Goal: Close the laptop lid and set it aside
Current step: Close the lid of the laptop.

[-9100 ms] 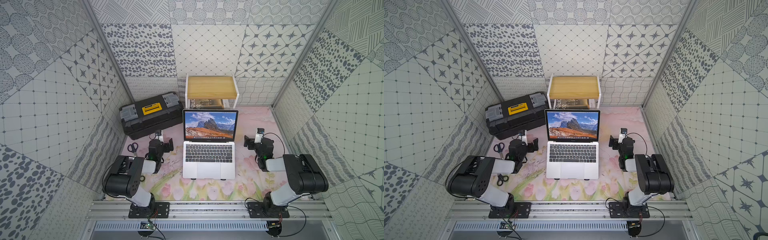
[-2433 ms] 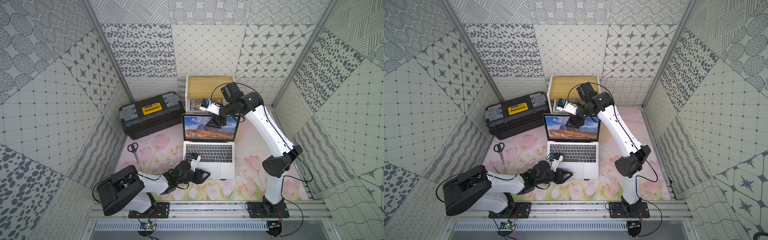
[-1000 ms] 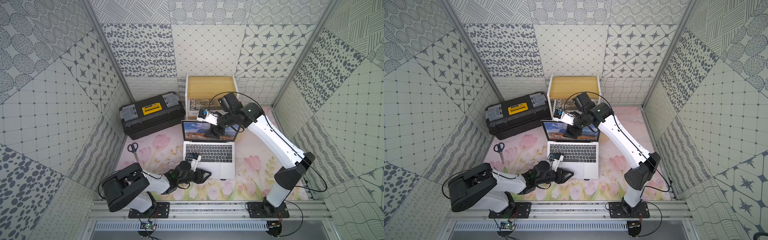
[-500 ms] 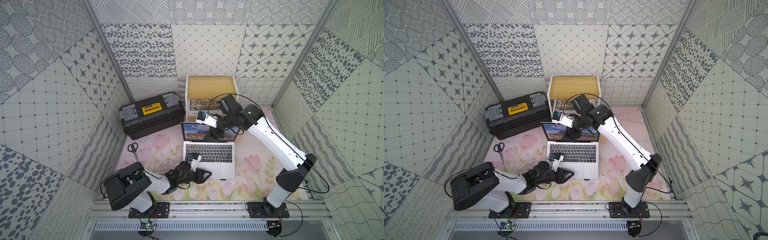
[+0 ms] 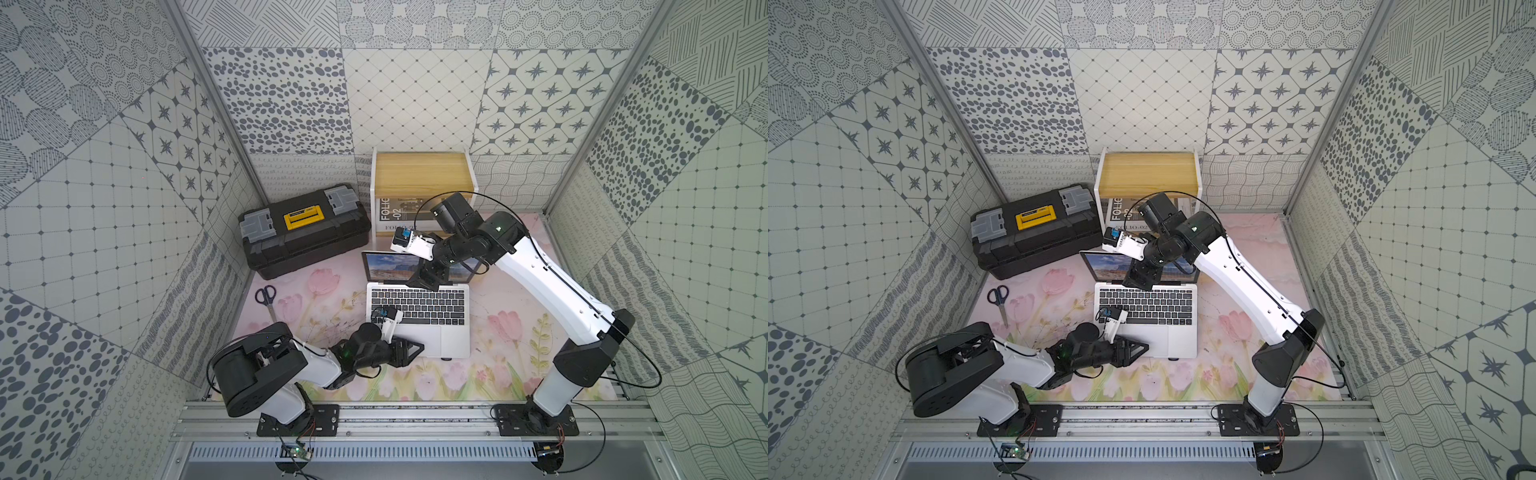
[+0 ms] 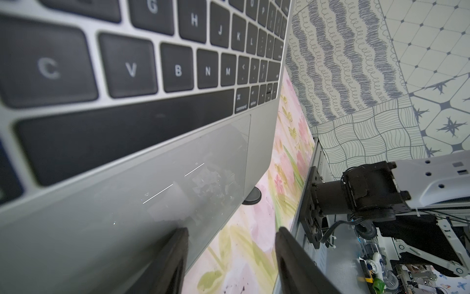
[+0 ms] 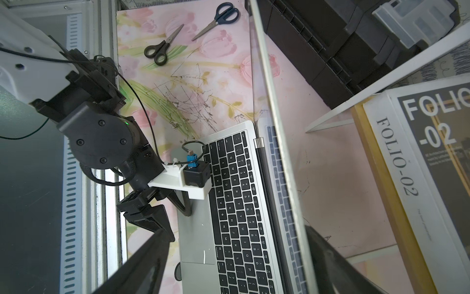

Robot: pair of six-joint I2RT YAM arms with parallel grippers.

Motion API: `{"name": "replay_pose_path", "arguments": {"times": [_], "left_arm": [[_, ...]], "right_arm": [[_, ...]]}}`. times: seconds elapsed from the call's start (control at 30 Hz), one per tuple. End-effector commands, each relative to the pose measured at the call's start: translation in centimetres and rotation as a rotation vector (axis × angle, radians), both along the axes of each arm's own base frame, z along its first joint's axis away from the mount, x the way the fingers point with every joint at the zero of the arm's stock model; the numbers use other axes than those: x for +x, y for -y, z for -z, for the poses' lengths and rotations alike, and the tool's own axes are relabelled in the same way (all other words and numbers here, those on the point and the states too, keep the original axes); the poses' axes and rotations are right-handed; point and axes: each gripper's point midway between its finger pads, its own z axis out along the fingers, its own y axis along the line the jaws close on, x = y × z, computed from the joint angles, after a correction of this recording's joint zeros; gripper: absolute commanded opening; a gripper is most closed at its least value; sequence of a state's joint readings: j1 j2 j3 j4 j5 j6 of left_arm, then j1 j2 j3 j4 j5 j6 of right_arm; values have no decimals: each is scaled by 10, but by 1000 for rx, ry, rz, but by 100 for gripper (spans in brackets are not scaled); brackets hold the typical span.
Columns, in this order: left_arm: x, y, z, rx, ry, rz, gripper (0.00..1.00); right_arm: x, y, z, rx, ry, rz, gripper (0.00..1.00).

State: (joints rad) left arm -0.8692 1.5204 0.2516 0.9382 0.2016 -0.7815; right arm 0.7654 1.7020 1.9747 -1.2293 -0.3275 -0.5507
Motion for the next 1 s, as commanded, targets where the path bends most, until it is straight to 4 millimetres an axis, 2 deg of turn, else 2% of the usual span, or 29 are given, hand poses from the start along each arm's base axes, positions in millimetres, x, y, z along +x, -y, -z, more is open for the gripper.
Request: {"name": "replay_pose_path", "arguments": {"times": [0.0,0.5,0.6,0.8,0.97], "left_arm": [[6,-26,38,158,-54,-110,59],[6,-26,39,155,-57,-112,59],[6,-25,38,153,-55,-111,59],[6,-26,38,151,-55,-112,59],[7,-25,37,144,-52,-112,59]], "right_arm": [[-31,5,13,-45,-113,-15,84],[-52,9,27,-76,-167,10,84],[-50,9,27,-76,-162,18,86],[-35,9,20,-86,-116,85,93],[-27,6,-3,-48,-68,111,97]]}}
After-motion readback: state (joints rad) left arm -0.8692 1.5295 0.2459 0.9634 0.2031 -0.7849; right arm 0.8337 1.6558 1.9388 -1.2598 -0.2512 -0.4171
